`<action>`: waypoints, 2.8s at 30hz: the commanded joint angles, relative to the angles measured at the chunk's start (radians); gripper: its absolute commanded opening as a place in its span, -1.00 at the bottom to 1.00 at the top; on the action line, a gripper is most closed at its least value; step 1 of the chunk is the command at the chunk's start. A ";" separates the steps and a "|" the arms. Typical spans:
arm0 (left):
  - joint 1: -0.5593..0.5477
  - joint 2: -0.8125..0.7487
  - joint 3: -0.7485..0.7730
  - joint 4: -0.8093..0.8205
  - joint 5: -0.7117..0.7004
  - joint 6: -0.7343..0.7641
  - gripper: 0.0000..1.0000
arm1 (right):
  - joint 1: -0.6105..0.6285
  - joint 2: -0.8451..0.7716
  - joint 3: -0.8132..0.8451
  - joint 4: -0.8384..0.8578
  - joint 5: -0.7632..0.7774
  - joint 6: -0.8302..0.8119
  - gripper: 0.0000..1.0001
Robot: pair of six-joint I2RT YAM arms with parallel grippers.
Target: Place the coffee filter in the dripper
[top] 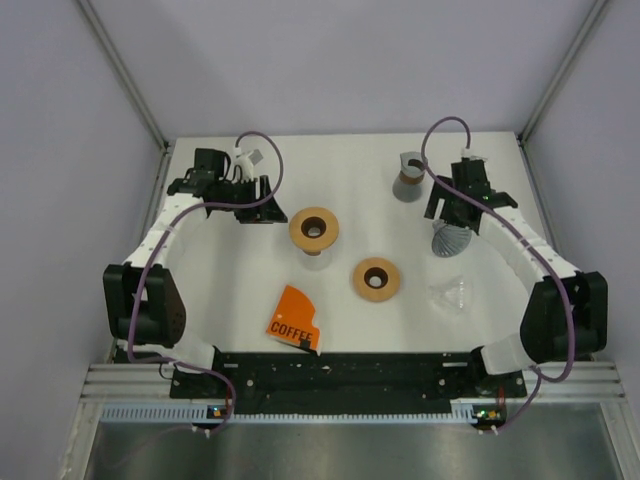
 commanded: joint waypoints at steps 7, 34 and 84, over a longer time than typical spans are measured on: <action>-0.001 -0.049 -0.001 0.018 0.004 0.018 0.21 | 0.005 0.002 -0.126 0.180 -0.031 0.109 0.57; -0.001 -0.059 0.002 0.025 0.018 0.025 0.21 | 0.052 0.073 -0.071 0.200 -0.208 -0.113 -1.00; -0.171 -0.284 0.258 0.046 -0.304 0.096 0.84 | 1.028 0.113 0.060 0.797 0.618 -1.926 -1.00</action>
